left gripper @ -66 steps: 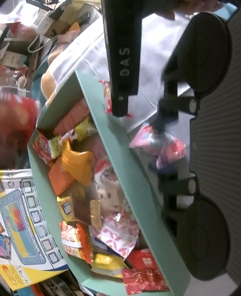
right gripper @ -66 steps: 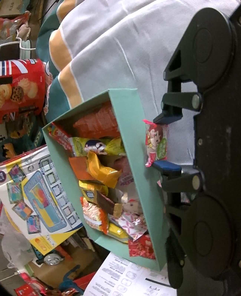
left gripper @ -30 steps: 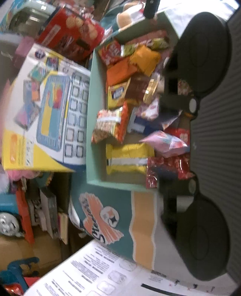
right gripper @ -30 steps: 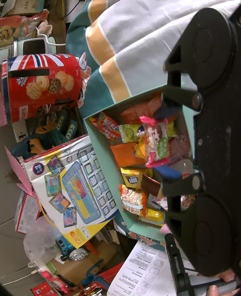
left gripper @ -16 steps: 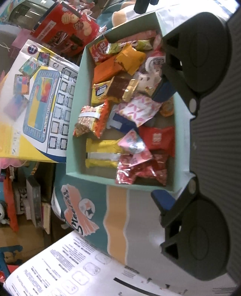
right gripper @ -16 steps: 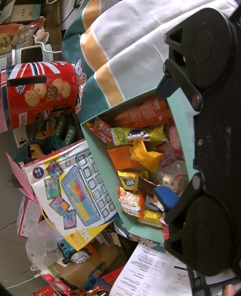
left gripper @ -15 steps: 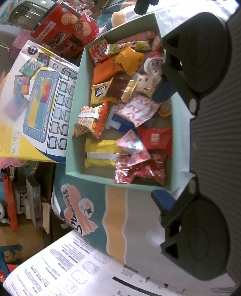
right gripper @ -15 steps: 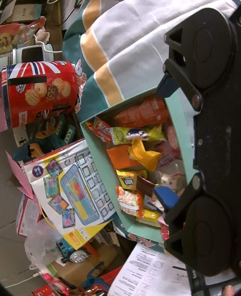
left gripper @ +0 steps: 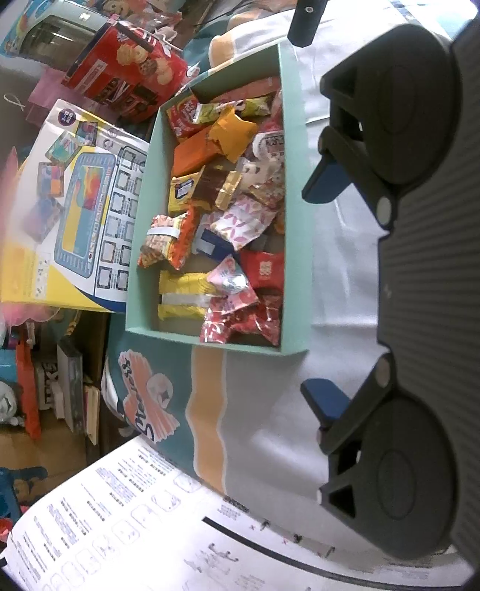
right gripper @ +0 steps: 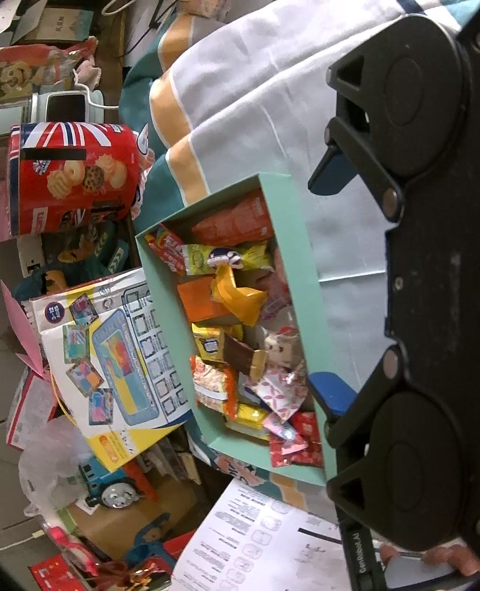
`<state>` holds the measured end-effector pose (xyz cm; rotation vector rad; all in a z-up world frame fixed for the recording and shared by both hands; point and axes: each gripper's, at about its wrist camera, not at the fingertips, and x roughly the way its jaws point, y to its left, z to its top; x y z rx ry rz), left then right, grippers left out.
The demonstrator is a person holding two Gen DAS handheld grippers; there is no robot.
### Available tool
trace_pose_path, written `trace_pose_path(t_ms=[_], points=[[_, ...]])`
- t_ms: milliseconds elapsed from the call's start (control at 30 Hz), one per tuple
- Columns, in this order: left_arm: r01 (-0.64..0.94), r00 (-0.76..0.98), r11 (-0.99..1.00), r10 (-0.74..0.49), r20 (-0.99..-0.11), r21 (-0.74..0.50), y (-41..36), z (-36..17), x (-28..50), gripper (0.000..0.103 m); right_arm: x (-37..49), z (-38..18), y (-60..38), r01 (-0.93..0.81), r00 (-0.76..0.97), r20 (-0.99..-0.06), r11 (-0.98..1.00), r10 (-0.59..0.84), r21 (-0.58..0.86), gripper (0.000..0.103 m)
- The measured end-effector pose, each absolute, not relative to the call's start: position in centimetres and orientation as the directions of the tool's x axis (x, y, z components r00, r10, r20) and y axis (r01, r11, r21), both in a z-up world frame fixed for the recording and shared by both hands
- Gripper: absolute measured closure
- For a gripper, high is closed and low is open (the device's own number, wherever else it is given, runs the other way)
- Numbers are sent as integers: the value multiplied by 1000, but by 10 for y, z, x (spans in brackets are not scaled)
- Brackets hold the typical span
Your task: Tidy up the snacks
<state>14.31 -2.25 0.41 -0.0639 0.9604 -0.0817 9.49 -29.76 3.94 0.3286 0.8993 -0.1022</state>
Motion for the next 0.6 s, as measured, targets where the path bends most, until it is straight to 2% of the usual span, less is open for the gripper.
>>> trace_pose_path(t_ms=[600], points=[[-24,543,998,-39,-839,-62,-1,-8,110,0,71,31,-288,231,564,-826,956,18,179,0]])
